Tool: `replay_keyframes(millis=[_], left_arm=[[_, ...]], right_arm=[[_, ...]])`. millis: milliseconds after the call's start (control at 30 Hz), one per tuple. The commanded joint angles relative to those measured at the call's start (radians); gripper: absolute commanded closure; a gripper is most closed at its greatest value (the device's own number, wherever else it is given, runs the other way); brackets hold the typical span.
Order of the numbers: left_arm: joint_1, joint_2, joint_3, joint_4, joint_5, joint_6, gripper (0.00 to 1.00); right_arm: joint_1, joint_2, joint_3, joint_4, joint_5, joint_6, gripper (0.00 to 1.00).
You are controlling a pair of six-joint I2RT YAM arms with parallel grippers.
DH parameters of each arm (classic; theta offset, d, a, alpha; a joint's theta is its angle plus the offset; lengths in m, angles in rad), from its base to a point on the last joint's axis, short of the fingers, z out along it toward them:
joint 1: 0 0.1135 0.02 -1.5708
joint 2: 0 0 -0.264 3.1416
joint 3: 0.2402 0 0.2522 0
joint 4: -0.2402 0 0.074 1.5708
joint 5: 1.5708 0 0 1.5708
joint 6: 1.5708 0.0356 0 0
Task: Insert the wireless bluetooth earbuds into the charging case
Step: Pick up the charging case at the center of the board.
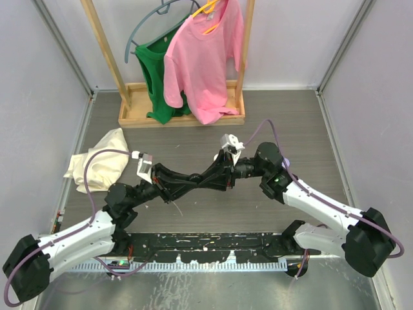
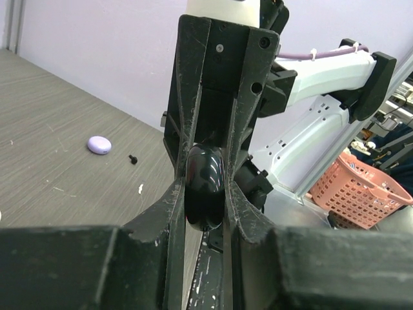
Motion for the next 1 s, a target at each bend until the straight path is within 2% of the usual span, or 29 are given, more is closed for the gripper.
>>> replay_keyframes(millis=[0,67,267,433,733,967], left_arm=[[0.003,-0.022,0.051,-0.014,0.053,0.027,0.77],[0.003,-0.035,0.057,-0.057,0.062,0.057,0.73],[0.003,-0.09,0.109,-0.291,0.11,0.211,0.53],[0.003,-0.075,0.135,-0.354,0.15,0.283,0.46],[0.003,0.022,0.15,-0.32,0.231,0.327,0.47],[0.003,0.044,0.151,-0.281,0.242,0.336,0.51]], right_arm=[[-0.006,-0.014,0.088,-0.151,-0.027,-0.111,0.94],[-0.006,-0.012,0.117,-0.217,-0.019,-0.139,0.96],[-0.007,0.018,0.244,-0.554,0.027,-0.273,0.97],[-0.005,0.064,0.372,-0.801,0.034,-0.388,0.97],[0.002,0.128,0.57,-1.168,0.058,-0.575,0.96],[0.051,0.176,0.686,-1.337,0.137,-0.654,0.96]])
